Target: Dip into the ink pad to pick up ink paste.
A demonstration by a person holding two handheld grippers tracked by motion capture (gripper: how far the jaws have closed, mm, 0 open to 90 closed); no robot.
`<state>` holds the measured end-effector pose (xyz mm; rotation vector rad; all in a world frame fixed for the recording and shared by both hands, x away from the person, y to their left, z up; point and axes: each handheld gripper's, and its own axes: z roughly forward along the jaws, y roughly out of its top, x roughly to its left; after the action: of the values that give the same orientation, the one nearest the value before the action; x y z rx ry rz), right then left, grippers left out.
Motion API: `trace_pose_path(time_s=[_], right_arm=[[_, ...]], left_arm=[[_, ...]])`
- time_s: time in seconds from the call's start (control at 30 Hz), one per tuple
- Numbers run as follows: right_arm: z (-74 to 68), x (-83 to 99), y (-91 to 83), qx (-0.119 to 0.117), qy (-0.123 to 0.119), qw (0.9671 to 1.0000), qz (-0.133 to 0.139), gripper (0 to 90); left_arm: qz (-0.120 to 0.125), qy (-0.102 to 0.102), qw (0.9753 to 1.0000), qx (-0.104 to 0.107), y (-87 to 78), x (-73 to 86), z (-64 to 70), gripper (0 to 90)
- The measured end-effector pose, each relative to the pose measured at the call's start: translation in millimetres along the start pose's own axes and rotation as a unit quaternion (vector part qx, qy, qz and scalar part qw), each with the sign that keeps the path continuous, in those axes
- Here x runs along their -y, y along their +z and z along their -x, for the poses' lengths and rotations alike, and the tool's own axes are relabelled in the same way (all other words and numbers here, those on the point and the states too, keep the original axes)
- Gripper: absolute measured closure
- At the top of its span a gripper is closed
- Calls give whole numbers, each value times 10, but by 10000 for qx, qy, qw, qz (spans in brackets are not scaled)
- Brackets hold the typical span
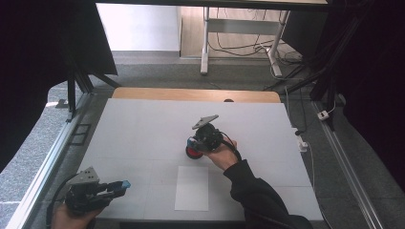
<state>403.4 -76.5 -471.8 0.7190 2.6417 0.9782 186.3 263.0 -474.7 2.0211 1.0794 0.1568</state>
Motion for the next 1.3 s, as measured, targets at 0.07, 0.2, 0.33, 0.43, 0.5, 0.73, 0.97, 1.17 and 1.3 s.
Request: trace_pose_path(time_s=[0.07,0.2,0.33,0.43,0.5,0.73,0.97,1.17,1.3], right_arm=[[-2,8,18,-4,6,10000,-15,713],[-11,20,55,-31,17,10000,-71,713],[-32,14,72,20,-69,9999,-112,714],[-47,6,76,45,-24,9999,-151,714],[-21,10,78,17,64,9999,-144,715],[96,65,83,-238,574,9981,21,716],[115,94,82,-292,645,9974,103,716],[-29,59,85,54,184,9998,20,715],[41,87,81,-95,377,9992,102,715]], left_arm=[[1,-1,10000,1,0,0,0,682],[4,0,10000,6,0,1,0,682],[2,-18,10000,24,0,1,-5,682],[-17,-16,10000,24,2,-1,-4,682],[-20,-14,10000,30,3,-1,-4,682],[-27,-46,10000,32,6,-3,-9,682],[-36,-14,10000,46,7,-4,-8,682],[-46,1,10000,46,9,-5,-5,682],[-40,-8,10000,67,8,-3,-10,682]])
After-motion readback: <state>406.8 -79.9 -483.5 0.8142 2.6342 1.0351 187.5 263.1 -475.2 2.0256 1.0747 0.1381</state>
